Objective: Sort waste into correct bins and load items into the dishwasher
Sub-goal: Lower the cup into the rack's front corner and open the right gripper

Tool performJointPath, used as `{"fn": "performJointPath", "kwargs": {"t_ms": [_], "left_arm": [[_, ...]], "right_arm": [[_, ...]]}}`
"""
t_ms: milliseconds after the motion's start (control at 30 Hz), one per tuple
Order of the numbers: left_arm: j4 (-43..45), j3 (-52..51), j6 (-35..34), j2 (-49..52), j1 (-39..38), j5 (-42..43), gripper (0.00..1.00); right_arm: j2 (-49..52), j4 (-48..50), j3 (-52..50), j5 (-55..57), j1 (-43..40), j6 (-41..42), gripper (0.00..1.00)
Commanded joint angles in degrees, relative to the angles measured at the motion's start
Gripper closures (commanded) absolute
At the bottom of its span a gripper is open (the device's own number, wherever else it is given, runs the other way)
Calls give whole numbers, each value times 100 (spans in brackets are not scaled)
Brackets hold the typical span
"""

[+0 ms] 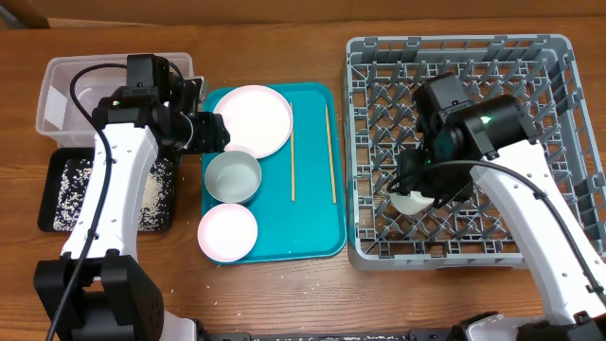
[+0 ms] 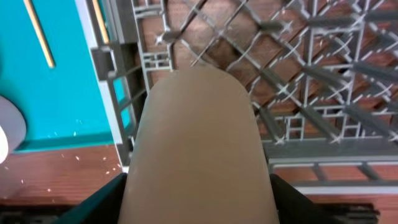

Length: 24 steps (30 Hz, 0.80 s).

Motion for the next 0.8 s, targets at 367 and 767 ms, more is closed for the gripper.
{"fn": "performJointPath", "kwargs": {"t_ms": [367, 767], "left_arm": [[-33, 70, -37, -15, -39, -33, 37], [-66, 70, -37, -15, -39, -35, 36]], "right_arm": [[48, 533, -1250, -214, 667, 343, 39], [50, 1139, -1729, -372, 804, 341, 12]]}}
